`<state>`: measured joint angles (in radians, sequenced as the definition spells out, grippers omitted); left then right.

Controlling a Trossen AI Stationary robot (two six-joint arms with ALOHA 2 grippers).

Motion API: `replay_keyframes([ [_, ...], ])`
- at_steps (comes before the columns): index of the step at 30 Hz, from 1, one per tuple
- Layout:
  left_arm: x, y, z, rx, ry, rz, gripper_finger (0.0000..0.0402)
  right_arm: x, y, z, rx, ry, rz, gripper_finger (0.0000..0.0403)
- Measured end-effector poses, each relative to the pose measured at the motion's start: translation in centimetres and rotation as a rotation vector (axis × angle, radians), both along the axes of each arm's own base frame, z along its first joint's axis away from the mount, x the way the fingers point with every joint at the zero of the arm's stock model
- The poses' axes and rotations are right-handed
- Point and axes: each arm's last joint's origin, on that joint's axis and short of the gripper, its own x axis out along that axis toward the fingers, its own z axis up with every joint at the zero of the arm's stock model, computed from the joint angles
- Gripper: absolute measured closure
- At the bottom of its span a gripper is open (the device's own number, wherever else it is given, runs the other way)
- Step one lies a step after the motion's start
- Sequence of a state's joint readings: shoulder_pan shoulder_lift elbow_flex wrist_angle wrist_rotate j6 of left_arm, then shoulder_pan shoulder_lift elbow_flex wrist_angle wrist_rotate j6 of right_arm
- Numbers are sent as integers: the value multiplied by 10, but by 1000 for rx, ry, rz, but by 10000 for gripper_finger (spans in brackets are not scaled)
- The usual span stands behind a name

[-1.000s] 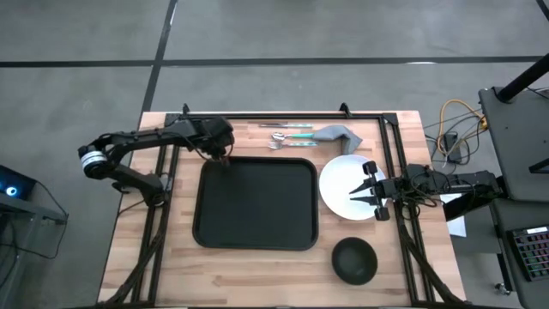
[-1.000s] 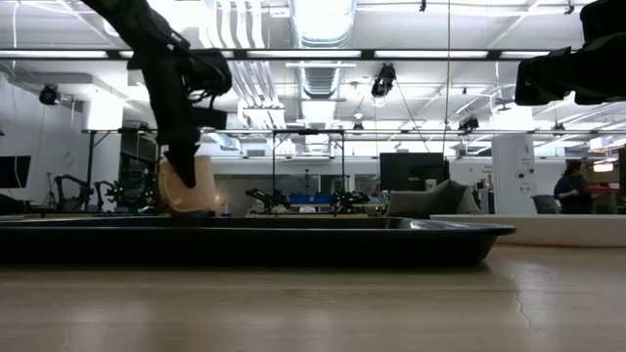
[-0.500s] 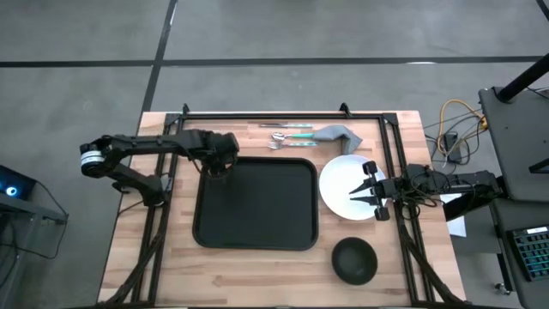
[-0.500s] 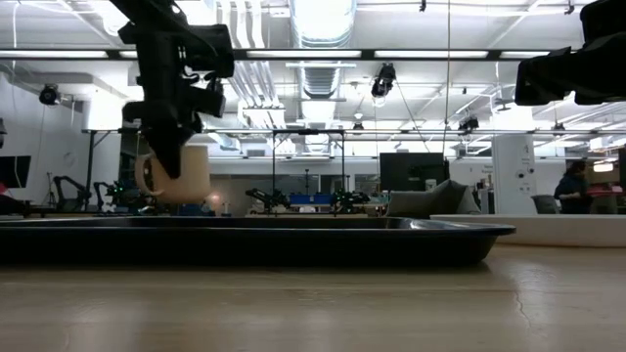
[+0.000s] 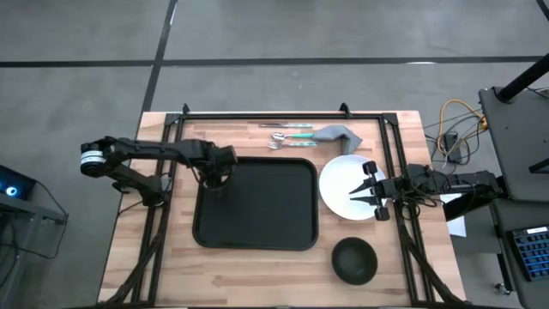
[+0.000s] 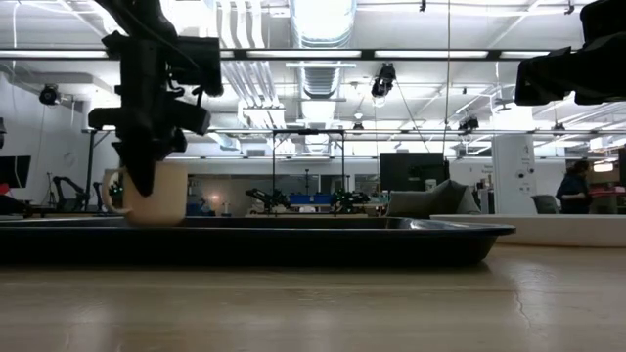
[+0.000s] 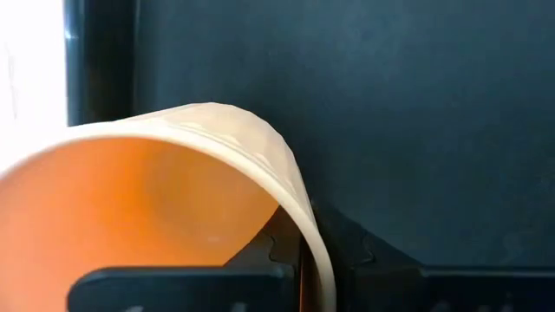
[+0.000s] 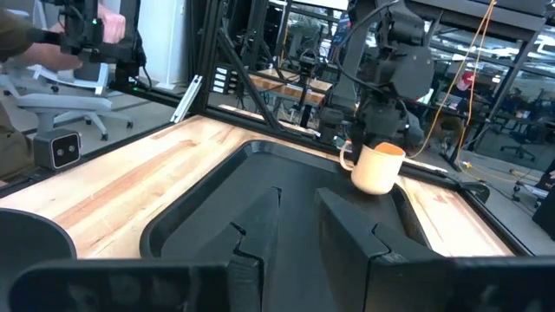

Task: Set up tray
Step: Put the yellow mug on the black tray

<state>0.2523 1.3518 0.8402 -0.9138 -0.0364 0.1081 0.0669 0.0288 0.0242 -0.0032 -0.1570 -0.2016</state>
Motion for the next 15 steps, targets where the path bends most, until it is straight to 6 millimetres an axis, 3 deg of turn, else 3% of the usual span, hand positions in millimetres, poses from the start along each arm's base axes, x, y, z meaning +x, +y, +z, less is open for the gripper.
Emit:
replay_keyframes([
  [15,-1,0,-3,0,4,0,384,0,0,0,0,0,0,335],
])
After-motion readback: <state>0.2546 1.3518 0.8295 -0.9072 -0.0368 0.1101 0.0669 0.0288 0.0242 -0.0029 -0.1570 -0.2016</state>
